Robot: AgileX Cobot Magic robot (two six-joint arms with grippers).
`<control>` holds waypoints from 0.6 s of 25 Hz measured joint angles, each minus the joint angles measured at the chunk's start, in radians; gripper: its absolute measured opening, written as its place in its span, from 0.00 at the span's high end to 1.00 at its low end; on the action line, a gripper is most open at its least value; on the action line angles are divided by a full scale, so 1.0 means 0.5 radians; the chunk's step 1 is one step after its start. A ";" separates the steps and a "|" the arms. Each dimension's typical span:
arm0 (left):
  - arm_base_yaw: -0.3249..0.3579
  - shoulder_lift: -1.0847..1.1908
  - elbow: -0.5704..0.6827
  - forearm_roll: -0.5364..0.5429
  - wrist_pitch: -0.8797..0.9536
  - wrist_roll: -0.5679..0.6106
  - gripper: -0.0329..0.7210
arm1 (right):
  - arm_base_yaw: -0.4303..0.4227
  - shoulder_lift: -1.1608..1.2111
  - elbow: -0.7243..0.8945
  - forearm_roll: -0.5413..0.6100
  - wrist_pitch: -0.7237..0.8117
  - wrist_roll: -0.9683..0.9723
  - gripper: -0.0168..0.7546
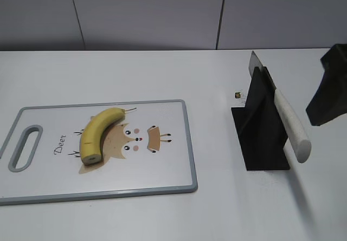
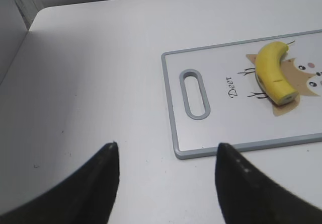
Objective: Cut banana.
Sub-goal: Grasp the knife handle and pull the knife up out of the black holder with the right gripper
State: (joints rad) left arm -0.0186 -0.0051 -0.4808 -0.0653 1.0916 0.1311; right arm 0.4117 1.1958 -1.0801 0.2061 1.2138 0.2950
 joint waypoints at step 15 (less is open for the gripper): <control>0.000 0.000 0.000 0.000 0.000 0.000 0.18 | 0.042 0.622 -0.185 -0.238 -0.001 0.096 0.40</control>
State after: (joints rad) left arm -0.0186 -0.0051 -0.4808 -0.0656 1.0916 0.1311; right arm 0.4328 1.5066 -1.1724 0.0873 1.2134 0.3429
